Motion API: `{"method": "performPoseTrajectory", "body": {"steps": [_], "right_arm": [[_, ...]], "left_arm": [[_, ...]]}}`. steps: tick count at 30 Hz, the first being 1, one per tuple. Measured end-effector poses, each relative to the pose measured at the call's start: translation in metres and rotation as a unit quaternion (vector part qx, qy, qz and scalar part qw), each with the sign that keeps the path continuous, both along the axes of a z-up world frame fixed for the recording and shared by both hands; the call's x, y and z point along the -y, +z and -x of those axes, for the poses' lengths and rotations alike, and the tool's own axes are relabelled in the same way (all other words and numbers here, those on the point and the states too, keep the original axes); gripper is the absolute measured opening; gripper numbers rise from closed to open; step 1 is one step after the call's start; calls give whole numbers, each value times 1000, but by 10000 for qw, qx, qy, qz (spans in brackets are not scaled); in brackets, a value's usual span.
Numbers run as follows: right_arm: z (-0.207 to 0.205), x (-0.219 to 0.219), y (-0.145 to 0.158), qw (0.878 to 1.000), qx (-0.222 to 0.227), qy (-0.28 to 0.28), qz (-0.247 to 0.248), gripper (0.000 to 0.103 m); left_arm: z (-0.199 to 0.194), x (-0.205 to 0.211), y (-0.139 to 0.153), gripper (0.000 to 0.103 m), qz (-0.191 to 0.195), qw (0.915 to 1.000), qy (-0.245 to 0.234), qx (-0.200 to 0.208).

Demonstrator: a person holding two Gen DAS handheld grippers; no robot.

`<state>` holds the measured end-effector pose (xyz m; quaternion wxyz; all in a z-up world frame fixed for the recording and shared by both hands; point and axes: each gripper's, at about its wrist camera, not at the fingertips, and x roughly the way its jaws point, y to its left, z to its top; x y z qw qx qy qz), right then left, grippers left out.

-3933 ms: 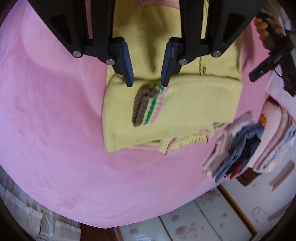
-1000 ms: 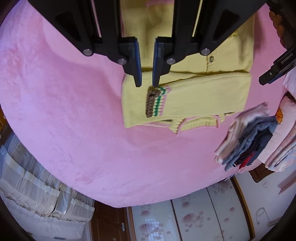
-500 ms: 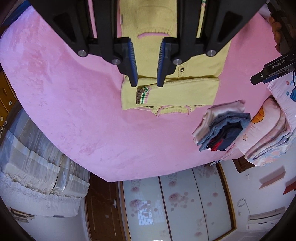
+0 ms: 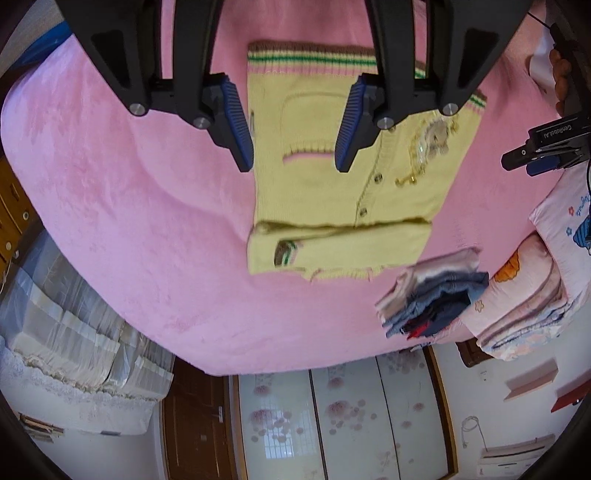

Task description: Fold large clothes

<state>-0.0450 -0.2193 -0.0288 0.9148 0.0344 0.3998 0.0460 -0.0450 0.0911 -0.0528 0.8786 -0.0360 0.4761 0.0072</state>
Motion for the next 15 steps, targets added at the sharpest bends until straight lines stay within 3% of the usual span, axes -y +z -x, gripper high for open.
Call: {"method": "performPoseTrajectory", "body": {"steps": [8,15], "right_arm": [[12,19,-53,9983,-573,-51,-32,46],[14,32,-92,9941,-1031,-79,-341,46]], "left_arm": [[4,-10,-58,77,270,9981,22,-545],[4,-18,-100,77,631,9935,26,-952]]}}
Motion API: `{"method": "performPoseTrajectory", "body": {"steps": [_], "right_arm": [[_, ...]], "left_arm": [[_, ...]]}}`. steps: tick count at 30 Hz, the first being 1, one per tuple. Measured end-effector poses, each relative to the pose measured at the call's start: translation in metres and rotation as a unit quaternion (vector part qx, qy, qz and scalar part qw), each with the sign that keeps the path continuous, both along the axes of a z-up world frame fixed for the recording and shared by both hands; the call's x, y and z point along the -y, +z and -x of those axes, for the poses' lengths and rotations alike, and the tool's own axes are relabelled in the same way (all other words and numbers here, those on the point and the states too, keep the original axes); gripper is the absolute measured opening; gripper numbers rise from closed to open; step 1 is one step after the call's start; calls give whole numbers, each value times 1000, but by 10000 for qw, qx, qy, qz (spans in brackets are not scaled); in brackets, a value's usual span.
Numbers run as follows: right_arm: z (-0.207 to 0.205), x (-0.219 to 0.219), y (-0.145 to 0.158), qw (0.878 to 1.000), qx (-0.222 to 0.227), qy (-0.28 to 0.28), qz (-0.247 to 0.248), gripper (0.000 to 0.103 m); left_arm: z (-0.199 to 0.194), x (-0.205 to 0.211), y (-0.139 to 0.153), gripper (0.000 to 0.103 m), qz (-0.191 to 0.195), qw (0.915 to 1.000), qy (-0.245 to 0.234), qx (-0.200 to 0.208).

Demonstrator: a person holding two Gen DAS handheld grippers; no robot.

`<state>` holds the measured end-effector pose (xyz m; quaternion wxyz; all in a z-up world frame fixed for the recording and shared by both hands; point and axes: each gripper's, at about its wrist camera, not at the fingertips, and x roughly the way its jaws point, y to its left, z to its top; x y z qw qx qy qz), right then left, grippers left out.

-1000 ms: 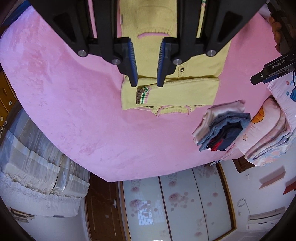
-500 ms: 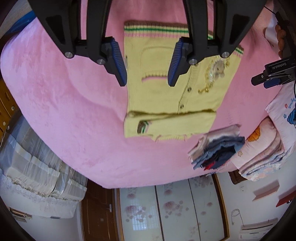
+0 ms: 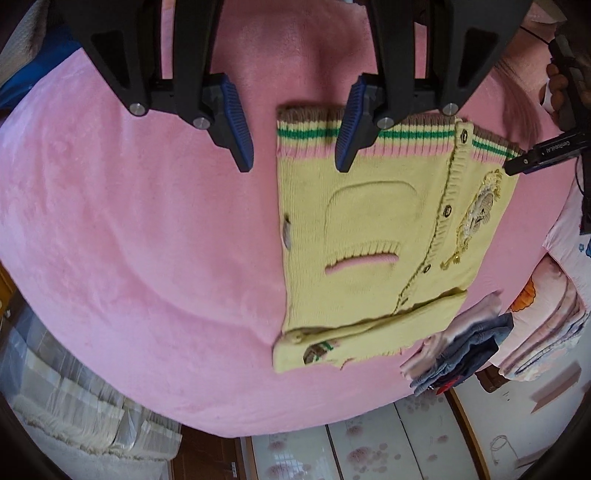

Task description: Fold large clothes

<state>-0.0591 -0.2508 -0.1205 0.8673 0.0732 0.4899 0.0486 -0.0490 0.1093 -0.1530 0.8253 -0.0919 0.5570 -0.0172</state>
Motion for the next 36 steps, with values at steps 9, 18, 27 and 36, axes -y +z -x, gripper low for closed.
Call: {"method": "performPoseTrajectory", "body": {"steps": [9,18,27,36], "right_arm": [[-7,0,-19,9989,-187,153,-410,46],[-8,-7,-28,9966,-249,473,-628,14],[-10,-12,-11,9966,-135,520,-631,10],[-51,-2,46,9919,367,471,-1119,10]], "left_arm": [[4,-15,-13,77,483,9986,-33,215],[12,-18,-15,55,838,9960,-111,291],[-8,5,-2,8,1389,9895,-375,-120],[-63,-16,51,7,2493,9681,83,243]]}}
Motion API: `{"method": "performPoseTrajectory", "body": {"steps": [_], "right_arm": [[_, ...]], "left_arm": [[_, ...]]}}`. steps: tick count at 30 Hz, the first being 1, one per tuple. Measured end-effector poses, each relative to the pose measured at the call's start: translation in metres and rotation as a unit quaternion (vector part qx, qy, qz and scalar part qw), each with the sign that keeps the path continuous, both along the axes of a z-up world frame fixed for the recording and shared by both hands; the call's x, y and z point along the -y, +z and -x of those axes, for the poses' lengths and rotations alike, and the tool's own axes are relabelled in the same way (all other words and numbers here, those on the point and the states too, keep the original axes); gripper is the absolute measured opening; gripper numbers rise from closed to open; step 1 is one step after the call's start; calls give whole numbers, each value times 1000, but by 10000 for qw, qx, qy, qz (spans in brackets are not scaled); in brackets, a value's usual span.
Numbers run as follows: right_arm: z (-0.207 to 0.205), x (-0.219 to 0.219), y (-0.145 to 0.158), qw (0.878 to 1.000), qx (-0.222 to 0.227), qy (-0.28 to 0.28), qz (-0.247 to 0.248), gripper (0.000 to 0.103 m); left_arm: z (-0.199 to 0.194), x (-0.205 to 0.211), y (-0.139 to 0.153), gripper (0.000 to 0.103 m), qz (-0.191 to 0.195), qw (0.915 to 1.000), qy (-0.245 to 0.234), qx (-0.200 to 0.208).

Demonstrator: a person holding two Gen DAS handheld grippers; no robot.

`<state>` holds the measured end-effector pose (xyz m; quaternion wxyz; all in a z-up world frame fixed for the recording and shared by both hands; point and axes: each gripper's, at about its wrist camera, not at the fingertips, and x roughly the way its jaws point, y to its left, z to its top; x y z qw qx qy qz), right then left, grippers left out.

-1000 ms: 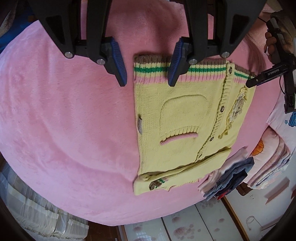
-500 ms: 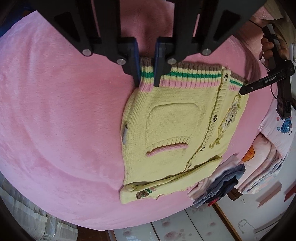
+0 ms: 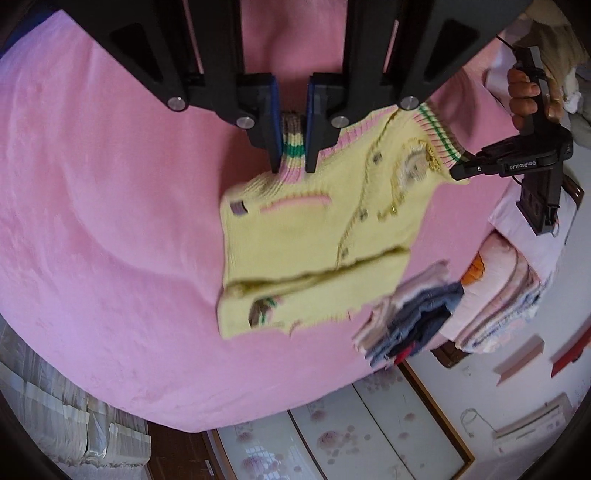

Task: Fold large clothes
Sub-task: 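Grasp the striped hem of the cardigan with both tools, then lift the hem with both tools and fold it over onto the collar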

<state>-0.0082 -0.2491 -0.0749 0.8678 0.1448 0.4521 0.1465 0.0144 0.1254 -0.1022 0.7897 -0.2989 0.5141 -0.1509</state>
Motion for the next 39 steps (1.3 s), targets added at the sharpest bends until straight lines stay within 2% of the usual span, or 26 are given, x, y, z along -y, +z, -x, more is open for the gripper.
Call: {"method": "performPoseTrajectory", "body": {"steps": [5,9,11,12,13,14,16,22,25,27,29,31,33,35,36,38,39], "right_arm": [[-63,7,20,9990,87,-159,-402,10],[-133,11,25,9976,202,-430,-510,12],[-168,13,16,9967,240,-597,-495,19],[-182,14,10,9967,180,-728,-306,33],[-193,16,3,9960,101,-882,-132,44],[-201,18,-2,9953,33,-966,-80,46],[-213,22,-16,9953,-93,-956,-135,46],[-220,15,-37,9972,-128,-653,327,46],[-227,5,-43,9974,-121,-495,500,46],[-236,0,-46,9972,-171,-456,574,46],[-246,-3,-52,9972,-230,-421,579,46],[-252,-8,-56,9972,-281,-373,586,46],[-257,-12,-60,9972,-298,-292,621,45],[-258,-16,-61,9971,-269,-239,674,44],[-259,-19,-61,9969,-247,-214,709,43],[-261,-22,-62,9970,-230,-170,725,27],[-261,-23,-63,9968,-244,-169,738,20]], "left_arm": [[-75,-12,21,7,3,9993,319,193],[-139,-21,26,8,-238,9968,630,427],[-171,-25,18,15,-272,9961,715,440],[-185,-28,11,19,-268,9963,744,347],[-195,-30,3,28,-336,9956,846,218],[-199,-35,-5,34,-452,9945,935,108],[-208,-35,-17,35,-559,9945,889,54],[-214,-34,-32,35,-647,9958,632,166],[-216,-37,-36,37,-490,9966,634,187],[-214,-42,-39,41,-278,9973,647,229],[-206,-51,-40,54,3,9973,694,256],[-202,-59,-41,55,192,9963,758,345],[-204,-64,-39,55,248,9959,762,419],[-207,-62,-41,55,80,9968,707,372],[-210,-59,-42,54,0,9973,633,377],[-216,-48,-43,53,-210,9980,470,374],[-218,-43,-43,47,-318,9979,406,403]]}}
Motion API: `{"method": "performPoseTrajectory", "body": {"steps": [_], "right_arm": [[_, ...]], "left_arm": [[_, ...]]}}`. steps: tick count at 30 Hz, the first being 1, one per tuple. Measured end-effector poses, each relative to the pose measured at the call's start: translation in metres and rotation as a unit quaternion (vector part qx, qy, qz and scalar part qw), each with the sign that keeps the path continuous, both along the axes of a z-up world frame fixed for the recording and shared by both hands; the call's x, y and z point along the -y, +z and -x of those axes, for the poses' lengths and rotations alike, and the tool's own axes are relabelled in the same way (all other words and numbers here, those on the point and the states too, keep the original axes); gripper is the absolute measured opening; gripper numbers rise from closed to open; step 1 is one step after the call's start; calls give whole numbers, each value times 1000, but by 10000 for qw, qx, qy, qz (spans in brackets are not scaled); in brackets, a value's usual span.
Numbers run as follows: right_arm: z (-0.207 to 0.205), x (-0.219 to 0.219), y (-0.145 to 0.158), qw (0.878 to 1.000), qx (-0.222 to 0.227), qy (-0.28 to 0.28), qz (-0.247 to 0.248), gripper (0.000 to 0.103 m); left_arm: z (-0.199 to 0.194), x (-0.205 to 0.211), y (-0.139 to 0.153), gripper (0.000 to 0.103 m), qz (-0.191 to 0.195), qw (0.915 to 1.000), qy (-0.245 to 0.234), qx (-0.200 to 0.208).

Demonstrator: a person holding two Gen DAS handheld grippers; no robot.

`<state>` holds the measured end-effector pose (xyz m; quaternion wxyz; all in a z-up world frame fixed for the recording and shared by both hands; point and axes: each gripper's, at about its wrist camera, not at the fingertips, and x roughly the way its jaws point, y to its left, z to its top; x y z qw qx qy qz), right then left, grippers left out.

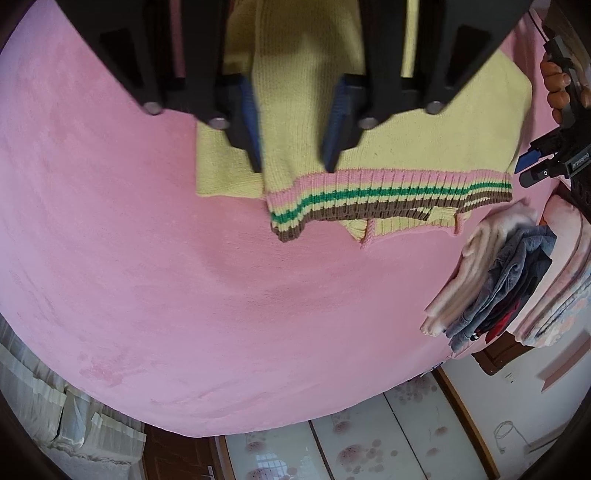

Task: Fold large clothes
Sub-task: 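Lift the hem with both tools and fold it over onto the collar, then open both tools and press the folded cardigan flat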

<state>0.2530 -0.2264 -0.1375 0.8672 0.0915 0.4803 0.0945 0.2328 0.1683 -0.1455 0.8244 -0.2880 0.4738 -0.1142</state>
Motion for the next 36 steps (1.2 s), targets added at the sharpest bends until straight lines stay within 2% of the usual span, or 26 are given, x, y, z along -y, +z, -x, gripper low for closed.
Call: {"method": "performPoseTrajectory", "body": {"steps": [1,2,4,6,8,12,15,18,21,22,24,27,30,33,34,35,36], "right_arm": [[1,1,0,10000,1,-6,5,18],[1,2,0,10000,23,-23,36,15],[4,1,2,9999,64,-15,114,9],[9,1,9,9994,231,-35,263,8],[19,4,24,9981,534,-123,276,8],[24,18,36,9944,819,-512,419,6],[12,26,14,9965,403,-643,354,6],[5,19,-8,9965,116,-587,581,6],[9,15,1,9956,142,-695,615,10],[11,15,7,9954,166,-739,592,11],[23,13,23,9949,372,-749,556,11],[46,-4,48,9948,755,-498,475,11],[69,-36,56,9961,853,-9,243,11],[83,-73,45,9960,734,501,95,11],[85,-82,38,9958,680,601,150,11],[87,-89,30,9955,614,654,293,11],[88,-91,18,9951,534,634,539,9]], "left_arm": [[-2,5,-1,25,-133,9999,-39,-14],[-6,12,-2,13,-306,9995,-99,-76],[-8,24,1,12,-736,9972,-104,-86],[-2,35,12,11,-1192,9927,-121,138],[1,44,26,10,-1400,9892,-162,400],[-12,51,29,10,-1570,9868,-125,387],[-29,56,8,10,-1621,9867,-137,60],[-34,62,-2,12,-1741,9846,-159,-26],[-31,63,6,23,-1797,9836,-95,-71],[-27,51,12,30,-1916,9814,-39,-93],[-16,52,28,30,-2227,9748,113,39],[14,63,54,30,-2090,9764,130,530],[42,82,61,30,-1859,9789,32,852],[58,102,41,30,-2071,9752,-7,780],[58,105,26,30,-2252,9725,17,591],[60,106,13,25,-2365,9705,52,459],[62,101,3,22,-2348,9712,68,405]]}}
